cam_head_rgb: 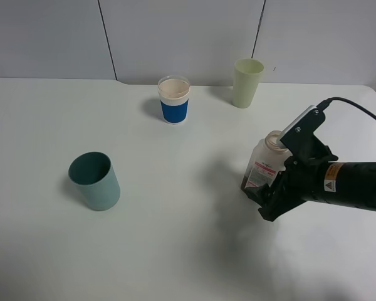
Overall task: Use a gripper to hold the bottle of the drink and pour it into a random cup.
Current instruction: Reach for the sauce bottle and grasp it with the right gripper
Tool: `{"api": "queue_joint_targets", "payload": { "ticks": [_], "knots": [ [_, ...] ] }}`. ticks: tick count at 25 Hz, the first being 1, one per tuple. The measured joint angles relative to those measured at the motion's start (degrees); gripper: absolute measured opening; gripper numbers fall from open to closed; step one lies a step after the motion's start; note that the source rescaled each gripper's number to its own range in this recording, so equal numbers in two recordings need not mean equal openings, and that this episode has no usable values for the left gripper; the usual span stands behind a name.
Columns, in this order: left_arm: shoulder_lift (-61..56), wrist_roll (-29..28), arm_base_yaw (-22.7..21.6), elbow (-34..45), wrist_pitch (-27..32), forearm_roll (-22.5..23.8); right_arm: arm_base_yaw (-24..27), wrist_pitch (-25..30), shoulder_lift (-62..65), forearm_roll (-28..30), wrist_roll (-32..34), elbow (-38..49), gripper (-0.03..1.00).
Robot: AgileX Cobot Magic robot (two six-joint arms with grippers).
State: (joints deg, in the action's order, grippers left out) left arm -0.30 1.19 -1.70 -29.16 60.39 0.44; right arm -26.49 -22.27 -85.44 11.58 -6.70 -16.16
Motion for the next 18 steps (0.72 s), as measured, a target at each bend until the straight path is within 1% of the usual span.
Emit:
{"api": "queue_joint_targets", "payload": {
  "ticks": [2,6,8,14,18],
  "knots": [
    [0.0,0.0,0.0,0.0,0.0,0.0,1.0,-0.51,0.0,0.18,0.0,0.0,0.69],
    [0.0,0.0,0.0,0.0,0.0,0.0,2.2,-1.79,0.0,1.47,0.0,0.1,0.85],
    [0.0,0.0,0.0,0.0,0.0,0.0,2.25,-2.09,0.0,2.81,0.0,0.1,0.89],
    [0.0,0.0,0.0,0.0,0.0,0.0,2.27,-6.26,-1.42,7.94,0.0,0.1,0.91],
    [0.0,0.0,0.0,0.0,0.0,0.0,2.27,-8.3,-3.92,8.37,-0.06,0.69,0.91]
  ]
}}
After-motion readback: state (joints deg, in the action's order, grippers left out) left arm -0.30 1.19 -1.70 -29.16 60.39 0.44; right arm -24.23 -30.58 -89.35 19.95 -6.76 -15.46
